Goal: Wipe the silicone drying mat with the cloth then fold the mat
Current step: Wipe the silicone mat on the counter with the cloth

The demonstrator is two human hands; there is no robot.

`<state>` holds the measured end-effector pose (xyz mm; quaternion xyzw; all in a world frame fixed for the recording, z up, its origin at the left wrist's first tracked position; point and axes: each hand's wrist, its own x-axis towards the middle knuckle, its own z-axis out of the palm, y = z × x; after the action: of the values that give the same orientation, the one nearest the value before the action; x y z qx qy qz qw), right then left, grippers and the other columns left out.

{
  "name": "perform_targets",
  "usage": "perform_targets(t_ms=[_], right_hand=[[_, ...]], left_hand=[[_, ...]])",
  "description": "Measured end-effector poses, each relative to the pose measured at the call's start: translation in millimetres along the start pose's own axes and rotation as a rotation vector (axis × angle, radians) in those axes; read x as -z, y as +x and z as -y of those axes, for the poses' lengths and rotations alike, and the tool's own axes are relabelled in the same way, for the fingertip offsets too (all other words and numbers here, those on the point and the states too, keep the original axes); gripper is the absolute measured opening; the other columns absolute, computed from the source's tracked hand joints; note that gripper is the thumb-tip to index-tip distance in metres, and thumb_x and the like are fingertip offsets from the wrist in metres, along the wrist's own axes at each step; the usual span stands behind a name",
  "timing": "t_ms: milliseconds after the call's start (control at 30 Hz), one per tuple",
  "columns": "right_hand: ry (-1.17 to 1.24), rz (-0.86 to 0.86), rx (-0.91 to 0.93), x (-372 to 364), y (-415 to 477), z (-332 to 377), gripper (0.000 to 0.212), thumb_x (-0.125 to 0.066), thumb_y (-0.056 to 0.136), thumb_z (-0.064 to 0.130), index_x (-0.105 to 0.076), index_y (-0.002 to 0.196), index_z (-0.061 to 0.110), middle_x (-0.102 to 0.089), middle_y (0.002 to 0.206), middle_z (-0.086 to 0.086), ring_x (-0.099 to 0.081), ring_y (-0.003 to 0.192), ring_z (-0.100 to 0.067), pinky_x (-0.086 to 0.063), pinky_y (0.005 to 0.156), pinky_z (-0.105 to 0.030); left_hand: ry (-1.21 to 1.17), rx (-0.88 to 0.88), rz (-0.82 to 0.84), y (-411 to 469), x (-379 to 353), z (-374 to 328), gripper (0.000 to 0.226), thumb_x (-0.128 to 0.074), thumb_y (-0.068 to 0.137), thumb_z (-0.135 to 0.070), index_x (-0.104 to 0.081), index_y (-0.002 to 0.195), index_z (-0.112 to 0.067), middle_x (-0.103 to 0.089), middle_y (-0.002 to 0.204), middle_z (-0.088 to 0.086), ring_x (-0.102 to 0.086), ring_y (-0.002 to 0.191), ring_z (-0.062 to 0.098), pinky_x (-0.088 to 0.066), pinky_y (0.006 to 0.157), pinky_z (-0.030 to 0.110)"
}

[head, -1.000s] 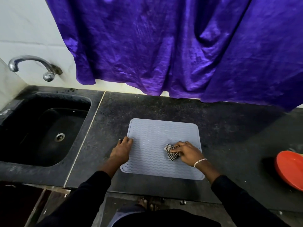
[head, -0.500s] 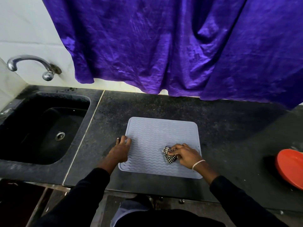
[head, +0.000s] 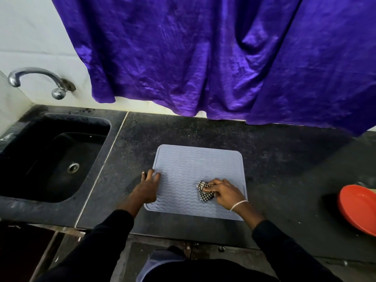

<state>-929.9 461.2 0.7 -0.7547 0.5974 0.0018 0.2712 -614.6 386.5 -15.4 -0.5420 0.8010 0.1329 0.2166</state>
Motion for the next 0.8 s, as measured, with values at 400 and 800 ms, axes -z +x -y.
perform_targets(t_ms=[400,800], right_hand=[[-0.028,-0.042,-0.098,30.2,-13.7,-35.5,0.057,-0.058,0.083,0.010,-0.063,0.126,0.047,-0.054,0.138,0.019,-0.049,0.115,-0.016,-0.049,0.099,-0.032],[-0.025,-0.051,-0.101,5.6,-31.7,-41.1,0.056,-0.054,0.086,0.007,-0.062,0.128,0.044,-0.051,0.140,0.018,-0.049,0.116,-0.018,-0.048,0.096,-0.030]], left_hand=[[-0.015,0.014,-0.003,0.6,-1.8,-2.0,0.092,-0.062,0.085,-0.011,-0.005,0.157,0.000,-0.003,0.160,0.025,-0.001,0.154,0.041,-0.001,0.127,0.052],[-0.031,0.000,-0.028,0.6,-3.2,4.2,0.093,-0.061,0.083,-0.008,-0.008,0.158,-0.003,-0.008,0.162,0.022,-0.006,0.154,0.039,-0.008,0.127,0.050]])
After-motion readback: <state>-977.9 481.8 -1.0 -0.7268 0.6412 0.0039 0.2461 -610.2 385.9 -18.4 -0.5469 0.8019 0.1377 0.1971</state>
